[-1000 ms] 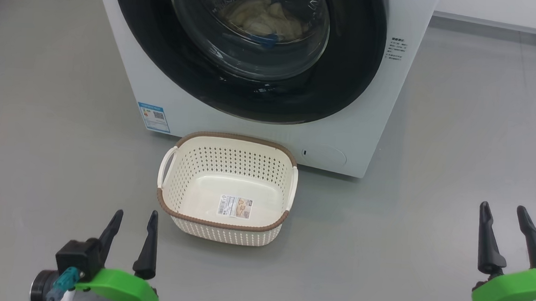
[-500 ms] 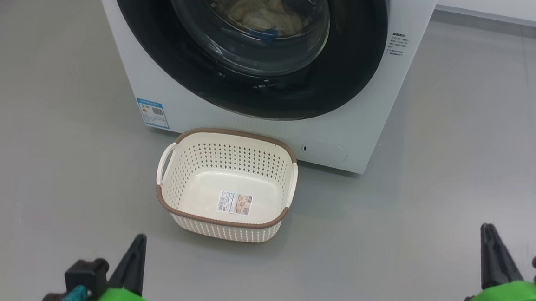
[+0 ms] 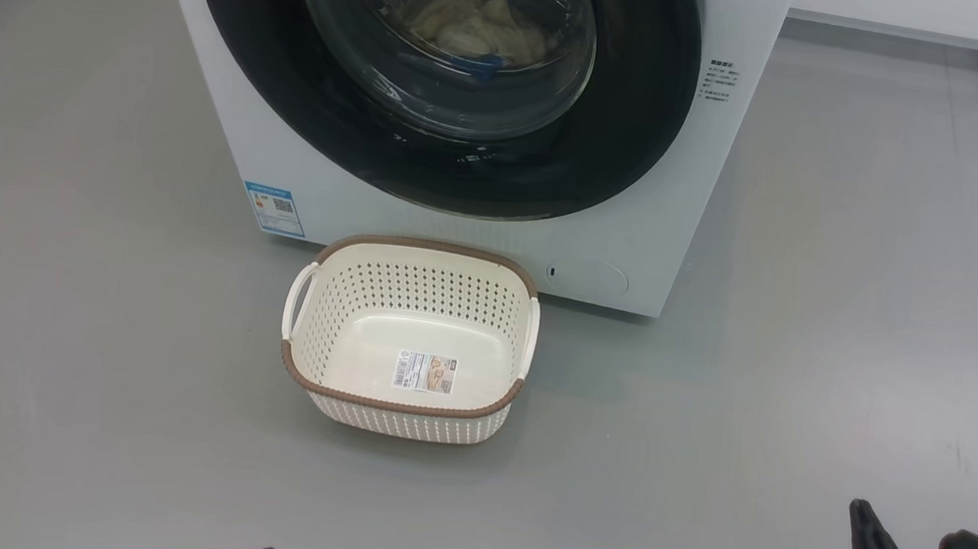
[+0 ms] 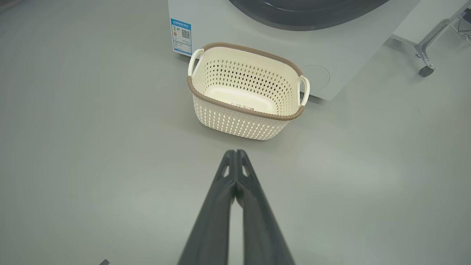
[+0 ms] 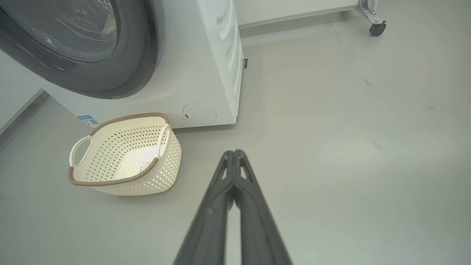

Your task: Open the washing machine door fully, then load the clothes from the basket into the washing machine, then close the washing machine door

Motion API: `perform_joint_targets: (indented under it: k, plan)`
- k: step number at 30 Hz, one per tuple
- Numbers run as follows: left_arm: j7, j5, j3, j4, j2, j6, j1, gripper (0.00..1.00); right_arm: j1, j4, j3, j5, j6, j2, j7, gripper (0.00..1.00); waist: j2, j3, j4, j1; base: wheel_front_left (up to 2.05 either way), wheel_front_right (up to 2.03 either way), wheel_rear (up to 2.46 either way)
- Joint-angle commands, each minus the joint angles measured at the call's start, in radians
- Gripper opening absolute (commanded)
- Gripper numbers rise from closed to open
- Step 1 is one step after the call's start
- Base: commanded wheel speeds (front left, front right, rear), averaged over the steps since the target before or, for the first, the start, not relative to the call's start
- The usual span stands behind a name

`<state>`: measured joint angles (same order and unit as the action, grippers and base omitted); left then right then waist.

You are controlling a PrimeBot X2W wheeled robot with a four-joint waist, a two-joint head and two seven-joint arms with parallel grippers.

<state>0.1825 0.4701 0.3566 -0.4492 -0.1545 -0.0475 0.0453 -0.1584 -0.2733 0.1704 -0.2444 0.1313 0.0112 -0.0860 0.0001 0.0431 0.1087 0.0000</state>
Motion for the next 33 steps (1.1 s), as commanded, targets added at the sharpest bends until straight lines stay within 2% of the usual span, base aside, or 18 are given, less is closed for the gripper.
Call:
perform_joint_targets:
  k: [1, 33]
  plan:
    - [-0.007, 0.017, -0.021, 0.031, -0.004, 0.005, -0.033, 0.00, 0.027, 0.030, 0.003, -0.024, 0.000, 0.003, 0.002, 0.00, -0.0001, 0.000, -0.001, 0.0000, 0.00, 0.00, 0.00]
    - [-0.085, 0.323, -0.143, 0.078, 0.025, 0.052, -0.066, 0.00, 0.092, 0.030, -0.013, -0.388, 0.000, 0.013, 0.056, 0.00, -0.0001, -0.011, -0.030, 0.0000, 0.00, 0.00, 0.00]
